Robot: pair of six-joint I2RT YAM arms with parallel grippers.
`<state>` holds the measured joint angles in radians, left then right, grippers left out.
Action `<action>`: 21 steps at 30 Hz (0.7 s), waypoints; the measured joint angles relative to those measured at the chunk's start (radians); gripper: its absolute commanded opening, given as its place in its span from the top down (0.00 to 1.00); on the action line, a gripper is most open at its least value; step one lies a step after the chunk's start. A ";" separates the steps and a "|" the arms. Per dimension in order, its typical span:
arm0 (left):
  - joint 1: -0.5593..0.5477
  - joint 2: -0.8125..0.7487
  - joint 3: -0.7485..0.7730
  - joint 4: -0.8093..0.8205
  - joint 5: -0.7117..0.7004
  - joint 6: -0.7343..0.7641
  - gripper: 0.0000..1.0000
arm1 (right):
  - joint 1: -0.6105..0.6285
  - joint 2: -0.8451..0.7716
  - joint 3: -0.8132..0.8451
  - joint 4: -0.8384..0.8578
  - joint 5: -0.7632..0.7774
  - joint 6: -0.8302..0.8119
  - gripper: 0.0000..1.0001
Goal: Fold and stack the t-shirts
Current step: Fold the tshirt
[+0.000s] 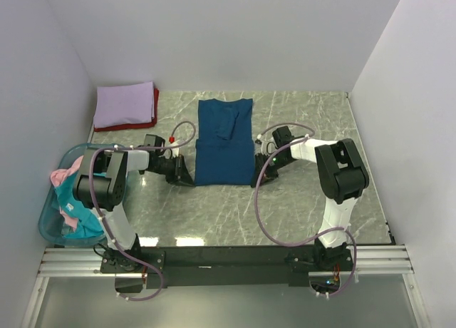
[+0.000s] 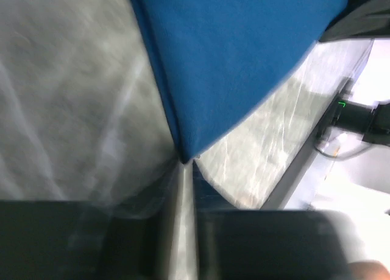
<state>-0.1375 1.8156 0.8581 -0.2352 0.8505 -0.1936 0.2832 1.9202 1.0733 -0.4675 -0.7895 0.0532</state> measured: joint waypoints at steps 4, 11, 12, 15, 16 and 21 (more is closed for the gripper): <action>0.029 -0.047 -0.003 -0.073 0.044 0.039 0.51 | 0.000 -0.039 0.018 -0.119 -0.025 -0.087 0.46; 0.026 -0.234 -0.074 0.097 0.127 -0.081 0.85 | 0.008 -0.264 -0.004 -0.053 -0.063 -0.011 0.63; -0.005 -0.235 -0.077 0.151 0.129 -0.123 0.87 | 0.013 -0.281 -0.008 0.005 -0.076 0.039 0.67; -0.098 -0.186 -0.077 0.313 0.130 -0.256 0.92 | 0.051 -0.262 -0.016 0.178 -0.105 0.194 0.77; -0.126 -0.157 -0.077 0.367 0.129 -0.301 0.93 | 0.064 -0.244 -0.016 0.220 -0.115 0.230 0.78; -0.190 0.009 -0.077 0.547 0.118 -0.475 0.94 | 0.138 -0.077 -0.019 0.402 -0.143 0.402 0.80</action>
<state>-0.3271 1.8244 0.7811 0.3119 0.9688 -0.6685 0.4210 1.8435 1.0542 -0.0654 -0.9321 0.4549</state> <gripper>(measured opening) 0.061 0.208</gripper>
